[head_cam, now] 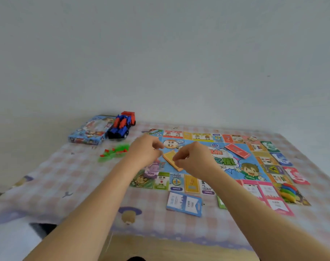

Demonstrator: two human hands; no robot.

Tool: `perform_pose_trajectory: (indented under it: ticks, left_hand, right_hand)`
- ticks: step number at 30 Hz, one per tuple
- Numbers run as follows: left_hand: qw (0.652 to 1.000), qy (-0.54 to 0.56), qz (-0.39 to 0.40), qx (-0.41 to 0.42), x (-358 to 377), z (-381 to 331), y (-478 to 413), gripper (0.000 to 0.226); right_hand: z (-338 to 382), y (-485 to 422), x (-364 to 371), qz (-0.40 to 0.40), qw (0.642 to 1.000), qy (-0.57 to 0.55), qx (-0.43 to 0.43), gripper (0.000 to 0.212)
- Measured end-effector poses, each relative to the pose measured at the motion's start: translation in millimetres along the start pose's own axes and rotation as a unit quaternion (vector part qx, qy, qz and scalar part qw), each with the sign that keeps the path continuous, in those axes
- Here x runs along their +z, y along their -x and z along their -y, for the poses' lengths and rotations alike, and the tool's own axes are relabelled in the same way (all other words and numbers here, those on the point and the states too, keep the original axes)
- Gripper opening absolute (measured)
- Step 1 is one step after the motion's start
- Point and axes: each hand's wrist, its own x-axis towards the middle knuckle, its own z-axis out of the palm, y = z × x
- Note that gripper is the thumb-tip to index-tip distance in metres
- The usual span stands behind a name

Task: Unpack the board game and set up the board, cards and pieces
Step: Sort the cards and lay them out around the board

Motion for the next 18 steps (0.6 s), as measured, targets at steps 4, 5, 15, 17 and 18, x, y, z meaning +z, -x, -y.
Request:
perform_pose_trajectory:
  ticks: [4, 5, 15, 17, 18]
  left_hand:
    - [0.999, 0.002, -0.013, -0.051, -12.0, 22.5, 6.1, 0.02]
    - [0.998, -0.001, -0.009, -0.061, -12.4, 25.5, 6.6, 0.019]
    - [0.99, 0.041, 0.077, -0.107, -11.1, 24.4, 0.1, 0.019]
    - [0.984, 0.084, 0.093, -0.127, -11.3, 25.9, -1.2, 0.022]
    - [0.982, 0.101, 0.093, -0.132, -11.1, 26.5, -1.1, 0.024]
  right_hand:
    - [21.4, -8.3, 27.4, 0.044, 0.998, 0.046, 0.004, 0.016]
    - [23.9, -10.5, 32.4, 0.043, 0.997, 0.057, 0.015, 0.015]
    - [33.7, -15.3, 42.9, 0.047, 0.995, 0.024, 0.085, 0.016]
    - [36.5, -10.4, 44.5, 0.045, 0.995, 0.023, 0.088, 0.032]
    - [38.2, -7.6, 46.6, 0.042, 0.994, 0.039, 0.088, 0.042]
